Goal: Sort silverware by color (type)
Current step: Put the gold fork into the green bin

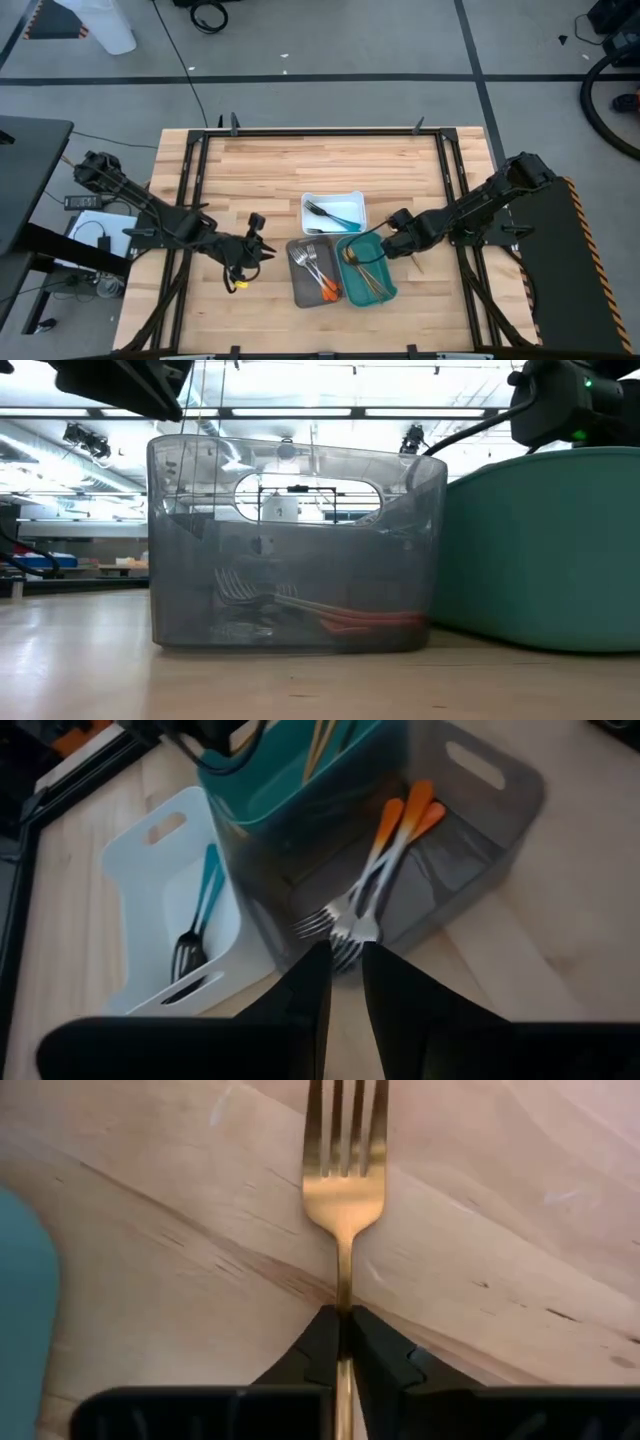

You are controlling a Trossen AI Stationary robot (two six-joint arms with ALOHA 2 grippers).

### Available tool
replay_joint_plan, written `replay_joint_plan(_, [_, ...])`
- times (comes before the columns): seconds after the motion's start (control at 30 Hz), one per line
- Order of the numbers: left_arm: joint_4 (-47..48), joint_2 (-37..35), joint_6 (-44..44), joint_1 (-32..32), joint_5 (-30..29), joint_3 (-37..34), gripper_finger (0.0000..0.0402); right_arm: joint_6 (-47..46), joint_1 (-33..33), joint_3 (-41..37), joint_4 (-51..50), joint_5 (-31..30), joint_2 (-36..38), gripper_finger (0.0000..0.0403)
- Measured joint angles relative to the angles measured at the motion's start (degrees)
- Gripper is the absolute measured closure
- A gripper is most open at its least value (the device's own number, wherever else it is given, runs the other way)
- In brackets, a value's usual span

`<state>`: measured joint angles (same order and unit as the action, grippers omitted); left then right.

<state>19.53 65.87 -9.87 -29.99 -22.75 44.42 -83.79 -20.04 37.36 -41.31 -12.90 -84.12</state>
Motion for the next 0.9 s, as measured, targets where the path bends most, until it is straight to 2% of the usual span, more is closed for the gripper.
replay_joint_plan(0.1, [0.0, 0.0, 0.0, -1.5, 0.1, 0.0, 0.0334, 0.0, 0.0, 0.0, 0.0, -0.3, 0.1, 0.0389])
replay_joint_plan(0.23, [0.0, 0.0, 0.3, -3.2, 0.1, 0.0, 0.0334, 0.0, 0.0, -0.1, -0.1, -0.4, 1.3, 0.0387])
replay_joint_plan(0.57, [0.0, 0.0, 0.7, -5.4, 0.1, 0.0, 0.0334, 0.1, 0.0, -0.1, -0.9, -2.6, 7.3, 0.0385])
replay_joint_plan(0.9, [0.0, 0.0, 1.8, -5.6, 0.0, 0.5, 0.0334, 4.1, -0.1, -0.1, -0.6, -4.5, 14.6, 0.0385])
